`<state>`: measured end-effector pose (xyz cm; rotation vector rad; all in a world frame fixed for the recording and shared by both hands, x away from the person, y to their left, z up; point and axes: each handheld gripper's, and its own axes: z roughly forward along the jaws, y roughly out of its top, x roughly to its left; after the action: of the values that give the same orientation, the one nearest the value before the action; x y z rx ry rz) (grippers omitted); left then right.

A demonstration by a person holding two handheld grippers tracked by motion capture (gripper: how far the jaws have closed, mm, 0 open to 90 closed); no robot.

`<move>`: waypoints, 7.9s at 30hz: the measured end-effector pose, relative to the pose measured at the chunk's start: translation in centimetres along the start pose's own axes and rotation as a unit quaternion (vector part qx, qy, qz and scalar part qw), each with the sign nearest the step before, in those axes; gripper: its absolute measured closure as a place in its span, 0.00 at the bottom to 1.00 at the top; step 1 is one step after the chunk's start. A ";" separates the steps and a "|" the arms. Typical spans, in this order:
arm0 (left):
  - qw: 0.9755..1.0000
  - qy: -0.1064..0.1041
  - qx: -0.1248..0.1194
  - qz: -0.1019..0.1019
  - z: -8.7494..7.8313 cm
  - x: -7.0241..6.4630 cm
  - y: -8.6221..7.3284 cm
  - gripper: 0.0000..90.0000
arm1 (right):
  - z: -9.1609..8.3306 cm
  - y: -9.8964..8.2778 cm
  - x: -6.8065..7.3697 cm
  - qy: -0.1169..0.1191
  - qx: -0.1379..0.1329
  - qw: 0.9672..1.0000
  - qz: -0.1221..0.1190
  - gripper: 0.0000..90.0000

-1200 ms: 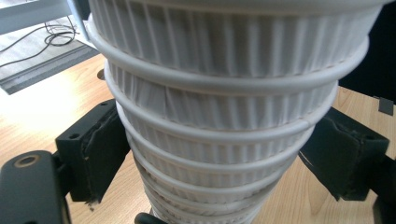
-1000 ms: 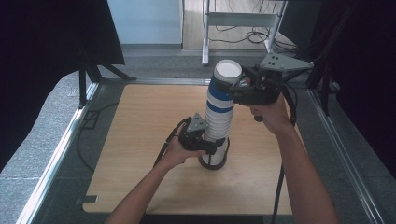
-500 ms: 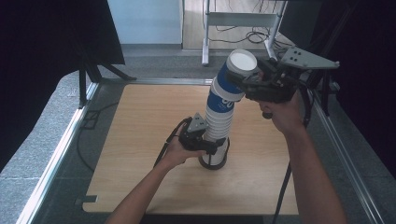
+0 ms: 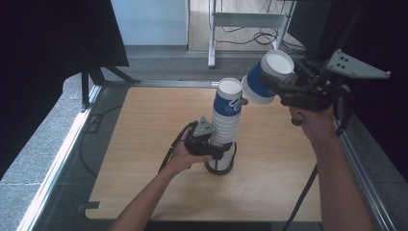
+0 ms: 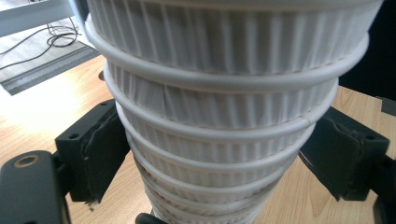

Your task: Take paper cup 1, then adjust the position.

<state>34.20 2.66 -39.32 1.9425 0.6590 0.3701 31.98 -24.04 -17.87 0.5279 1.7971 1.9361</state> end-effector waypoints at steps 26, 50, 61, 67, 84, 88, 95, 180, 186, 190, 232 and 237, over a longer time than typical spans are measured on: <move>1.000 0.004 0.000 0.001 0.0 -0.1 -0.1 0.14 | -4.1 -5.3 -1.6 -0.038 0.050 0.998 0.002 0.31; 1.000 0.019 -0.014 0.015 0.2 -0.7 0.1 0.08 | -4.2 -9.9 -1.0 -0.035 0.086 0.996 0.009 0.31; 0.999 0.044 -0.023 0.010 -1.0 -1.2 -0.1 0.07 | -4.4 -12.6 -0.3 -0.028 0.091 0.995 0.020 0.31; 0.998 0.057 -0.031 0.015 -2.3 -1.5 -1.1 0.06 | -4.4 -14.2 0.3 -0.024 0.094 0.995 0.019 0.31; 0.999 0.039 -0.033 -0.002 -4.7 -3.2 -4.8 0.07 | -4.1 -18.5 2.1 -0.023 0.101 0.994 0.032 0.31; 0.999 0.026 -0.043 -0.020 -5.6 -3.3 -6.2 0.07 | -4.2 -20.0 2.6 -0.025 0.104 0.993 0.040 0.31; 0.999 0.020 -0.036 -0.029 -6.2 -3.5 -7.4 0.08 | -4.2 -21.7 3.3 -0.027 0.110 0.993 0.044 0.31; 0.999 -0.039 0.005 -0.020 -3.4 -7.2 -11.5 0.22 | 0.6 -28.2 9.1 0.103 0.143 0.980 0.095 0.29; 0.999 -0.035 0.008 -0.013 -3.5 -7.0 -11.4 0.22 | 0.5 -28.2 8.9 0.098 0.145 0.980 0.096 0.27; 0.999 -0.034 0.011 -0.006 -3.5 -7.1 -11.5 0.22 | 0.5 -28.2 8.9 0.098 0.145 0.980 0.096 0.27; 0.991 0.059 0.086 0.080 -3.8 -6.6 -11.2 0.23 | -1.8 -26.7 7.8 0.080 0.158 0.982 0.071 0.24; 0.986 0.074 0.105 0.104 -3.5 -7.0 -11.3 0.23 | -2.0 -26.9 7.6 0.081 0.180 0.977 0.077 0.23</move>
<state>23.55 4.93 -47.67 2.2094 0.6121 0.6003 26.27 -20.00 -45.04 0.6583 2.2950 1.7991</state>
